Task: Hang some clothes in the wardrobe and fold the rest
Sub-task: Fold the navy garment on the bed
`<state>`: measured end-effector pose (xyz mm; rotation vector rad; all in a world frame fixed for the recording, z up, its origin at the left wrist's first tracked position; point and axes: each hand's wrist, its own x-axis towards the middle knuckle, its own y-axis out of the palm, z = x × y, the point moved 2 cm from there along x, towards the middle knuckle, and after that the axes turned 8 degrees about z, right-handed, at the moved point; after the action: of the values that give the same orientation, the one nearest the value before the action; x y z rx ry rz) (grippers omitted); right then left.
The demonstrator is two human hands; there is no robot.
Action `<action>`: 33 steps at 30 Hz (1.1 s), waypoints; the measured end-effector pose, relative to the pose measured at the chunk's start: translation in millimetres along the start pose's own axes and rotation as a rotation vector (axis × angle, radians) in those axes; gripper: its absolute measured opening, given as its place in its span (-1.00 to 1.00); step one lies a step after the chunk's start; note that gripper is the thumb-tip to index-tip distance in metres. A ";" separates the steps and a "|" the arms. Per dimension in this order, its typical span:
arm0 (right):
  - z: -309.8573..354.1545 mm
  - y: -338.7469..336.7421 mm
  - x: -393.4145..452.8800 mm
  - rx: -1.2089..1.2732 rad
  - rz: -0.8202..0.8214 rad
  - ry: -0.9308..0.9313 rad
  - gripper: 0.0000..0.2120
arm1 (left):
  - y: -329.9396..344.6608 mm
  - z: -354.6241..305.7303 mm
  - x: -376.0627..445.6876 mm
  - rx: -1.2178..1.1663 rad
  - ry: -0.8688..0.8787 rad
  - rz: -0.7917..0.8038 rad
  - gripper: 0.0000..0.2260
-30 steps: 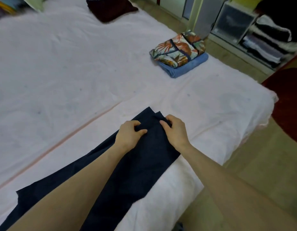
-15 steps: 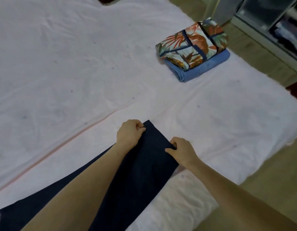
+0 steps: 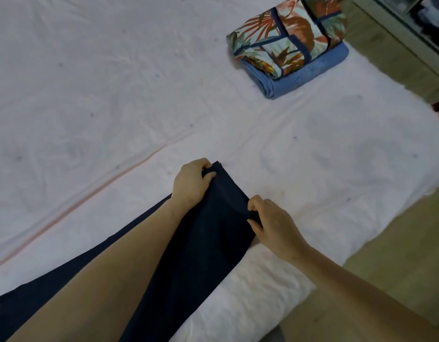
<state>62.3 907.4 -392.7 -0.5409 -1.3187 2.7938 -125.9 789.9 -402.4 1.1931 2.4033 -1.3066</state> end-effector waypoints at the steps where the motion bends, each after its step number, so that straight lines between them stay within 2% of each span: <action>1: -3.0 0.4 -1.1 -0.002 0.004 0.020 -0.80 | -0.9 -0.9 -0.5 -0.027 -0.001 -0.007 -0.94; 5: -15.9 0.8 -2.1 0.042 0.022 0.084 -0.80 | -0.5 -2.4 -1.8 -0.119 -0.029 -0.043 -0.93; 10: -16.3 1.0 -4.8 0.378 0.078 0.249 -0.71 | 1.8 -1.4 -4.0 -0.193 -0.044 -0.096 -0.91; 14: -19.6 -1.5 0.0 0.342 0.079 0.252 -0.84 | 2.0 -1.0 -2.4 -0.191 -0.046 -0.098 -0.92; 16: -19.2 -0.3 1.6 0.310 0.164 0.244 -0.89 | 2.0 -0.5 -2.2 -0.186 -0.047 -0.106 -0.92; 18: -18.7 1.7 0.7 0.201 0.240 0.214 -0.82 | 2.1 0.2 -2.6 -0.174 -0.048 -0.106 -0.92; 20: -18.6 -3.8 0.9 0.157 0.267 0.214 -0.65 | 2.9 0.6 -3.0 -0.157 -0.046 -0.093 -0.92; 23: -15.3 -24.6 9.0 0.319 0.307 0.201 -0.52 | 4.1 -0.7 -2.5 -0.137 -0.057 -0.099 -0.92; 27: -36.1 -40.2 18.9 0.317 0.169 0.244 -0.55 | 10.7 -11.7 8.4 -0.103 -0.103 -0.125 -0.91; 31: -65.8 -30.8 9.9 0.127 0.296 0.409 -0.74 | 32.1 -36.8 21.4 -0.052 -0.030 -0.041 -0.96; 33: -62.7 -34.3 14.5 0.032 0.160 0.401 -0.73 | 39.9 -46.4 28.8 -0.113 -0.013 -0.035 -0.95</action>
<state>63.2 978.7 -408.2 -1.1769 -1.1877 2.6165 -106.6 853.7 -413.4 1.1141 2.4624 -1.1672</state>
